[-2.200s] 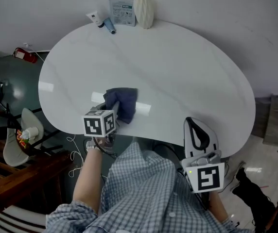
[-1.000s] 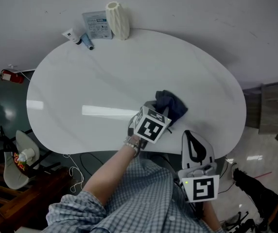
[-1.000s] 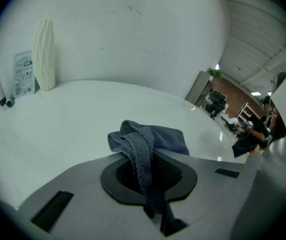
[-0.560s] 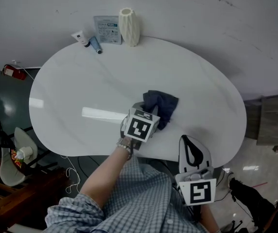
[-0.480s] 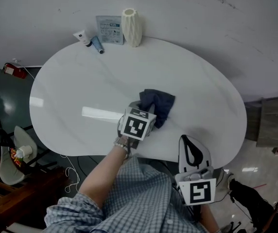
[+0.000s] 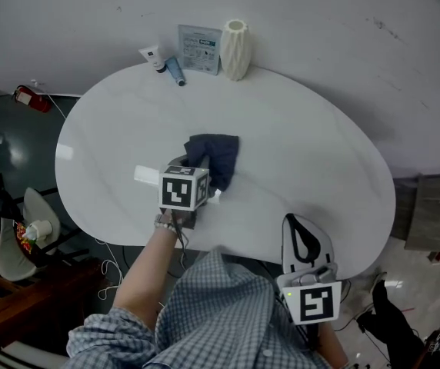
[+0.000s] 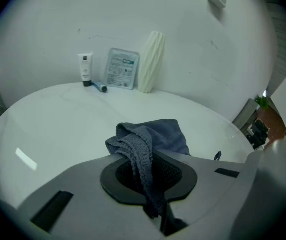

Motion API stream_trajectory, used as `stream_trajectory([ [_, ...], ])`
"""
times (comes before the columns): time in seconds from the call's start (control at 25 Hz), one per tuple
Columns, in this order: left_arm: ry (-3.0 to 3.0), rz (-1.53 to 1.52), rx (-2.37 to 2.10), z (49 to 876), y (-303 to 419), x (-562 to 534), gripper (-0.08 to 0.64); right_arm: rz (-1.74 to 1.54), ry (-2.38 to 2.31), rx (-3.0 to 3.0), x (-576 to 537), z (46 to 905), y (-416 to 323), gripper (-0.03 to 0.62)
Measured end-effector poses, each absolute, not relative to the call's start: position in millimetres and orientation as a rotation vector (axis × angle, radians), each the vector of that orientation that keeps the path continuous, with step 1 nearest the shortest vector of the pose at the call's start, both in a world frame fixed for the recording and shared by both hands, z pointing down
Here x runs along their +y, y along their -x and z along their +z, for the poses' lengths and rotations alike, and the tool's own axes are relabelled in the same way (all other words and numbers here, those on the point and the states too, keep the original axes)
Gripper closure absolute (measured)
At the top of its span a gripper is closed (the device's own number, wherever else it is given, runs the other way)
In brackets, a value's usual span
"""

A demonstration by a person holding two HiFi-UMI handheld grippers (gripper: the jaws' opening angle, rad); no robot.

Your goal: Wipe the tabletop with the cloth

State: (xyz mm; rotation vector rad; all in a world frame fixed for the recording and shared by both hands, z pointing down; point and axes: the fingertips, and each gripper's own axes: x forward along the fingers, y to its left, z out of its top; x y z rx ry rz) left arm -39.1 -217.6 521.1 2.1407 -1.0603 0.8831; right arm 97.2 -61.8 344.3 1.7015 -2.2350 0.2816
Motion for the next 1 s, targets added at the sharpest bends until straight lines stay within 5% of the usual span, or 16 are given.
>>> stream_trajectory([
  [0.32, -2.027, 0.866, -1.245, 520.5, 100.1, -250.3, 0.526, 0.317, -1.685, -2.213, -63.7, 353.4, -96.3, 0.583],
  [1.0, -2.085, 0.899, -1.283, 513.6, 56.2, -324.3, 0.526, 0.365, -1.784, -2.121, -60.8, 361.5, -131.6, 0.583],
])
